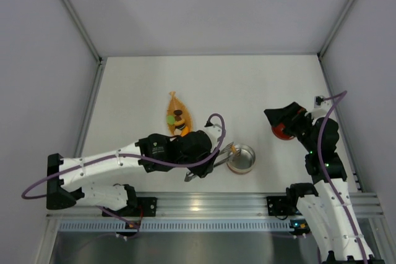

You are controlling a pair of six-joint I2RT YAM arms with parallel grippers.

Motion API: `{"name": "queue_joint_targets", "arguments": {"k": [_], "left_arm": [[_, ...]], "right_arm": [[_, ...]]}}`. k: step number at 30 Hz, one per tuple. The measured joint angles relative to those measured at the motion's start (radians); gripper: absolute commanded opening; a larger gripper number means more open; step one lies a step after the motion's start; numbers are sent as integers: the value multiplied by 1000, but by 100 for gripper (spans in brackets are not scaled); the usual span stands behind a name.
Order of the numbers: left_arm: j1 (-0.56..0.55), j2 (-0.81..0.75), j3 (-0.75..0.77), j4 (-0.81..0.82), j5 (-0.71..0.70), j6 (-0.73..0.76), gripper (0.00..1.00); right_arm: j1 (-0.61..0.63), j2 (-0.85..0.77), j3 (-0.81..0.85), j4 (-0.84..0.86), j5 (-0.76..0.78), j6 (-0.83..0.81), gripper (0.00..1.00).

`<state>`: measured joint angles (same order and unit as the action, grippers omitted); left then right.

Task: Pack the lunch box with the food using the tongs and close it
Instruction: Place the fake food in the packing box.

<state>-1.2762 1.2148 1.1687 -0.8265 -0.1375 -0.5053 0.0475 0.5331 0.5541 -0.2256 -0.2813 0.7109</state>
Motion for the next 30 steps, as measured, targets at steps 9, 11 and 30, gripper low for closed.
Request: {"name": "queue_joint_targets", "arguments": {"k": [9,11,30], "left_arm": [[-16,55,0,41,22,-7,47],[-16,66,0,45,24,-10,50],[-16,79,8,66,0,-16,56]], "right_arm": [[0,0,0,0,0,-1,99],[0,0,0,0,0,-1,99],[0,12,0,-1,0,-2,99]]}}
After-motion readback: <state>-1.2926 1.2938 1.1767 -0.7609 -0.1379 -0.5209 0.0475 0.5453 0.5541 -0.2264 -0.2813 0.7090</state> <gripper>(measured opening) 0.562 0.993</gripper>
